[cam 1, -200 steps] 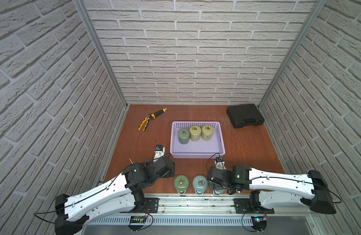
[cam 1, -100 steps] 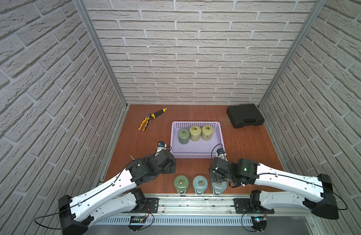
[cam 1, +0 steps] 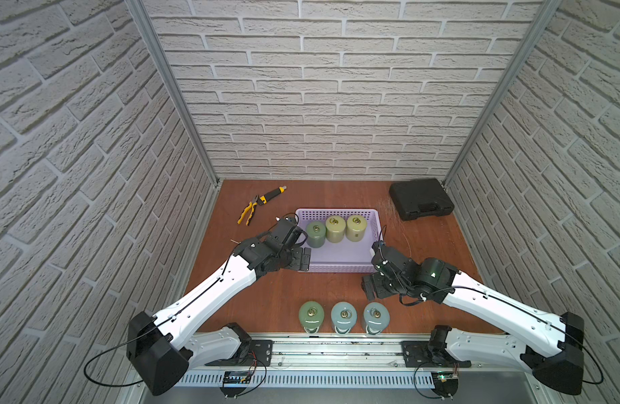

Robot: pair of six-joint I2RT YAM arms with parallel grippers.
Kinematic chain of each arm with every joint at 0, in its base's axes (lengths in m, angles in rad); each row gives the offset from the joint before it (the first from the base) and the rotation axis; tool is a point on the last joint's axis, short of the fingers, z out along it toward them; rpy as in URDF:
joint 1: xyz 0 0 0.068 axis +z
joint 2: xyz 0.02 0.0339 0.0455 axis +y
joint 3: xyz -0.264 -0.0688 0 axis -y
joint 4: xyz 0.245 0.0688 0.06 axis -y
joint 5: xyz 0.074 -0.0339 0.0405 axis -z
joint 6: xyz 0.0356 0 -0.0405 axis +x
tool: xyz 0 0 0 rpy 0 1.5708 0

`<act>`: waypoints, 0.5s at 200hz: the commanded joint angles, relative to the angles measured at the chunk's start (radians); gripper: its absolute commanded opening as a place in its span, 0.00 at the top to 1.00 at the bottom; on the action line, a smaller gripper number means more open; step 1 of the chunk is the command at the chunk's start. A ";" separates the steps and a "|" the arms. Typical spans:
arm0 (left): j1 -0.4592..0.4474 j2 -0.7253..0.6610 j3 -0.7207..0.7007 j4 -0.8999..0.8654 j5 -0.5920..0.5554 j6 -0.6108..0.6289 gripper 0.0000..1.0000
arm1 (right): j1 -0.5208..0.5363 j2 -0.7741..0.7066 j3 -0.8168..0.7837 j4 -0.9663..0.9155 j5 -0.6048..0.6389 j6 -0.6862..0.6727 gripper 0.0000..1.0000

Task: Take the tea canister out of the basket
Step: Pick up the tea canister from the basket.

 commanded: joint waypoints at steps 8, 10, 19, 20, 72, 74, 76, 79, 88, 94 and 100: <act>0.032 0.097 0.096 -0.019 0.049 0.083 0.02 | -0.022 0.041 0.047 0.033 -0.032 -0.146 0.00; 0.033 0.103 0.103 -0.021 0.049 0.085 0.02 | -0.022 0.045 0.049 0.033 -0.032 -0.152 0.00; 0.040 0.135 0.135 -0.032 0.049 0.096 0.02 | -0.024 0.057 0.057 0.033 -0.033 -0.174 0.00; 0.041 0.140 0.138 -0.034 0.049 0.096 0.02 | -0.025 0.057 0.059 0.033 -0.032 -0.177 0.00; 0.060 0.311 0.302 -0.111 0.035 0.151 0.02 | -0.034 0.072 0.067 0.043 0.002 -0.222 0.00; 0.059 0.317 0.308 -0.114 0.034 0.153 0.02 | -0.034 0.071 0.066 0.044 0.004 -0.223 0.00; 0.060 0.323 0.311 -0.116 0.033 0.155 0.02 | -0.035 0.069 0.065 0.046 0.005 -0.224 0.00; 0.059 0.330 0.320 -0.118 0.030 0.159 0.02 | -0.035 0.067 0.063 0.049 0.008 -0.225 0.00; 0.062 0.352 0.346 -0.125 0.021 0.166 0.02 | -0.035 0.058 0.057 0.056 0.015 -0.229 0.00; 0.063 0.367 0.361 -0.130 0.015 0.172 0.02 | -0.036 0.052 0.052 0.058 0.019 -0.230 0.00; 0.064 0.380 0.375 -0.133 0.010 0.177 0.02 | -0.036 0.047 0.049 0.062 0.024 -0.233 0.00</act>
